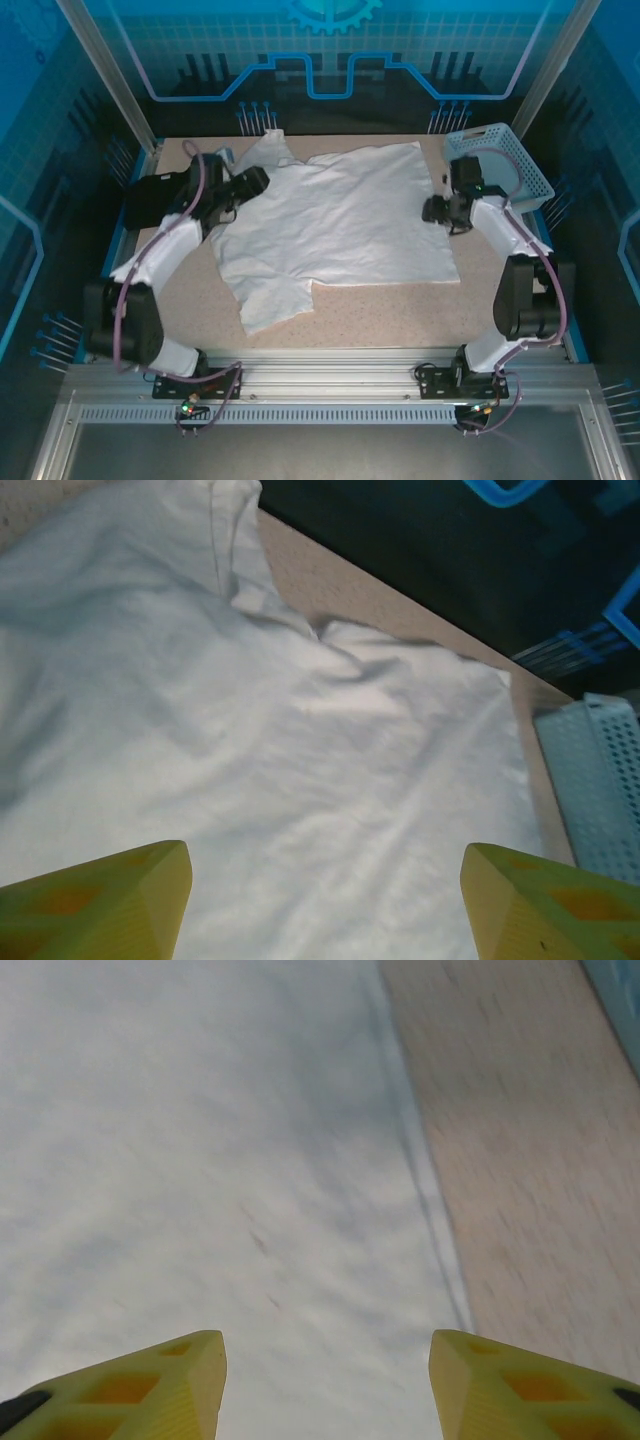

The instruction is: Fold the inside-out t-shirt

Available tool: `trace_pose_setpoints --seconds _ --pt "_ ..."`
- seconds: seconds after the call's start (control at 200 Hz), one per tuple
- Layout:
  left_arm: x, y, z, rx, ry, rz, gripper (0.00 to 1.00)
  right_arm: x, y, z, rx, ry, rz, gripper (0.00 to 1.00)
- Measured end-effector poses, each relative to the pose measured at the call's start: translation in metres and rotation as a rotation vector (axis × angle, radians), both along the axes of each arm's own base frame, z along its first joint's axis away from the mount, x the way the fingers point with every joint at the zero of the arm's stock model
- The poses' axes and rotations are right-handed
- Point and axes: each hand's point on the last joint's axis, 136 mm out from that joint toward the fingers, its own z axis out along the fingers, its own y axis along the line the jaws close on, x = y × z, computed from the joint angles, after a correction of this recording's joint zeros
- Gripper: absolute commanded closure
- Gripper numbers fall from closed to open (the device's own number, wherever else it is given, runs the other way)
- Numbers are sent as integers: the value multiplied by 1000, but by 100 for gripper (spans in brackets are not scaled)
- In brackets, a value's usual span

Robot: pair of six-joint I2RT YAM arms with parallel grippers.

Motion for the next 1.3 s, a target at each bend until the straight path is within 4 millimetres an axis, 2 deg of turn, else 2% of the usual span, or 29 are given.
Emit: trace_pose_setpoints --seconds 0.075,0.18,0.265,0.335,0.425,0.555,0.725,0.875,1.106,1.296 --pt "-25 -2 -36 -9 75 -18 27 -21 -6 -27 54 95 -27 47" --pt "-61 -2 -97 -3 236 -32 26 -26 5 -52 129 174 -9 48" --pt "-81 -3 -120 -15 314 -46 26 -30 14 -72 192 236 -4 51" --pt "-84 -7 -122 -34 328 -56 26 -35 15 -86 214 288 -15 52" --pt "-86 -10 -121 -54 326 -66 26 -32 12 -83 233 283 -32 53" --pt "-98 -18 -122 -66 335 -90 26 -40 5 -86 271 294 -77 55" --pt "-132 -38 -141 -66 414 -158 26 -61 -8 -85 303 306 -161 55" --pt "-172 -52 -169 -66 532 -213 26 -64 -10 -85 296 311 -191 55" --pt "-193 -73 -166 -90 562 -289 26 -74 -22 -85 222 342 -226 55" --pt "-202 -64 -157 -40 586 -272 24 -80 -28 -78 180 343 -234 49"
